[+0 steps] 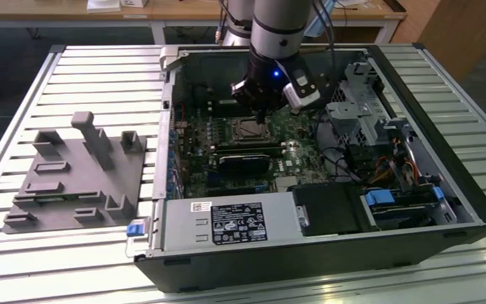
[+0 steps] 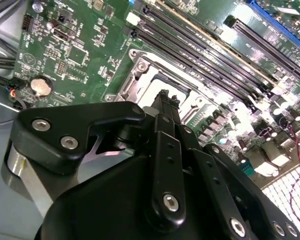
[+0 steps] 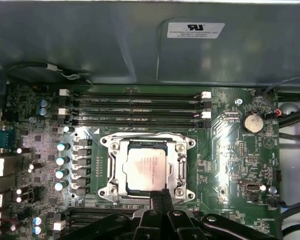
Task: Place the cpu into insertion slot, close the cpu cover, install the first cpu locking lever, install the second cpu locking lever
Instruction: 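Install the second cpu locking lever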
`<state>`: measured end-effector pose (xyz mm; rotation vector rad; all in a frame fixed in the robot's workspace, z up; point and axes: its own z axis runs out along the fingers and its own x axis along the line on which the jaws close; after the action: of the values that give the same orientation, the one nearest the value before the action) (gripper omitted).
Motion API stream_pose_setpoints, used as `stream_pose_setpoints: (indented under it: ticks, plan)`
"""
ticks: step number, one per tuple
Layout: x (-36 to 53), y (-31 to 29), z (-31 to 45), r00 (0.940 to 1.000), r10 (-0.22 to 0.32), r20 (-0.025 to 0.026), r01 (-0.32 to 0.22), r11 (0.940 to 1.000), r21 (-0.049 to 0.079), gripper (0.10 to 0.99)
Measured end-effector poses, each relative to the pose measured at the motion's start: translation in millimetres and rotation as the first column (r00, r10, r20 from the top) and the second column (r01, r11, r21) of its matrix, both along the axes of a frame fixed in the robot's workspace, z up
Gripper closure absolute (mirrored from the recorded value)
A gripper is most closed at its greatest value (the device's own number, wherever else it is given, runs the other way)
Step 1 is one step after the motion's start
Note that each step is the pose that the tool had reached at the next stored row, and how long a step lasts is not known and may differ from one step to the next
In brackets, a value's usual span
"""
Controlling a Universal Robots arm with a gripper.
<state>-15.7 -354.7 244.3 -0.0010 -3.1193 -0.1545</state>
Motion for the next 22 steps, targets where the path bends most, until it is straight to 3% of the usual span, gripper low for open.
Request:
stream_pose_setpoints:
  ticks: [1,3,7,13,17,22]
  plan:
    - [0.0,-0.3,-0.4,1.0000,0.000,-0.0038,0.000,1.0000,0.002,0.980]
    - [0.0,-1.5,-1.7,1.0000,0.000,-0.0066,0.000,1.0000,0.007,0.980]
    - [0.0,-5.6,-3.3,1.0000,0.000,-0.0085,0.000,0.9990,0.046,0.980]
    - [0.0,-12.3,-8.9,1.0000,0.000,-0.0087,0.000,0.9989,0.046,0.980]
    - [0.0,-13.3,-10.9,0.9999,0.000,-0.0115,0.000,0.9989,0.048,0.980]
    - [0.0,-20.2,-13.8,0.9999,0.000,-0.0120,0.000,0.9988,0.049,0.980]
